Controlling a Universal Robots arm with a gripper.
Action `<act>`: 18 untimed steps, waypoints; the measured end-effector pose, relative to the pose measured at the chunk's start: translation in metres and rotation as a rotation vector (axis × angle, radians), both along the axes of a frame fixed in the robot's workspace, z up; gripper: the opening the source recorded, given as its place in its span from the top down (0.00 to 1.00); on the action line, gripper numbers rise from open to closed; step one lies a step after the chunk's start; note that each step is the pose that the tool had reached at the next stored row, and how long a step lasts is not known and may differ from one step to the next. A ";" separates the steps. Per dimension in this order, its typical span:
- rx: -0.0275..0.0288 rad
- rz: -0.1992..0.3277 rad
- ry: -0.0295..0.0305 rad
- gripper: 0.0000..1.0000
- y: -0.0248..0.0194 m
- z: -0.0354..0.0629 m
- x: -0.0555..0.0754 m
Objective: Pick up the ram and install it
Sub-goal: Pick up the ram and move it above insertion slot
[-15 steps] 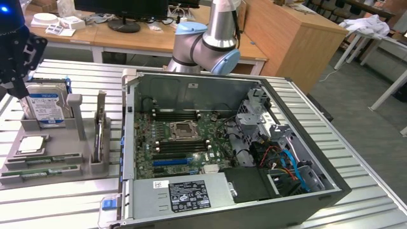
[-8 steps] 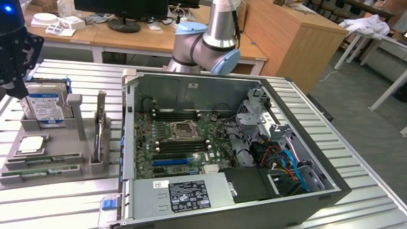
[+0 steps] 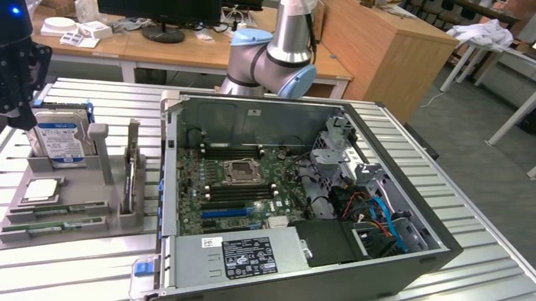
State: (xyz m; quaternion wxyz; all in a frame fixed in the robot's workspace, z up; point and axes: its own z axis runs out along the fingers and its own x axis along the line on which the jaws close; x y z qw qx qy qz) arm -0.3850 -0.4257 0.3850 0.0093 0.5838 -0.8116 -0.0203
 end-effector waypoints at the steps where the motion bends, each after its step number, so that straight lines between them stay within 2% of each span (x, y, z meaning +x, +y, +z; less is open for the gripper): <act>1: 0.0000 0.017 -0.0001 0.89 0.0000 -0.0001 0.000; 12: 0.0001 0.200 -0.0001 0.89 0.0000 -0.0005 0.000; 18: 0.0000 0.259 0.0000 0.89 0.0000 -0.0007 0.000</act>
